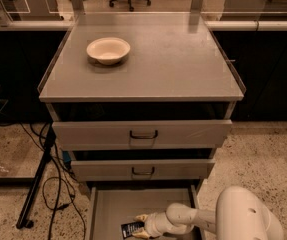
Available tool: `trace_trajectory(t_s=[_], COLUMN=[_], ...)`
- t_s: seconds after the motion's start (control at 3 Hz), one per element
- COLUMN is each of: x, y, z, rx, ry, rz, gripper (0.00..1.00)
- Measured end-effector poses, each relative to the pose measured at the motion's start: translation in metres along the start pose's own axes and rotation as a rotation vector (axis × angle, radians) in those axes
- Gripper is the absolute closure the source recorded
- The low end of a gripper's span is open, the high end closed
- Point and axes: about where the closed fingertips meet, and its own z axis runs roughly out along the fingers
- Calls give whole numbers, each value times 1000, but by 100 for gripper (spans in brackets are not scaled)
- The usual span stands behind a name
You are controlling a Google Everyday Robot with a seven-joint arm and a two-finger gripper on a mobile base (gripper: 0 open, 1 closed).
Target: Pick rxbar blueberry from bottom drawer and place on counter
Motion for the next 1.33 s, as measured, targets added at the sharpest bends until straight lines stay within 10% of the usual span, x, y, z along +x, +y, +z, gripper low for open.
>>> trace_trajectory(t_s=[0.67,1.33], x=[0,-1], y=[0,1], z=[0,-1], rx=[0,-4], ry=[0,-3], rz=[0,5], gripper=[100,100])
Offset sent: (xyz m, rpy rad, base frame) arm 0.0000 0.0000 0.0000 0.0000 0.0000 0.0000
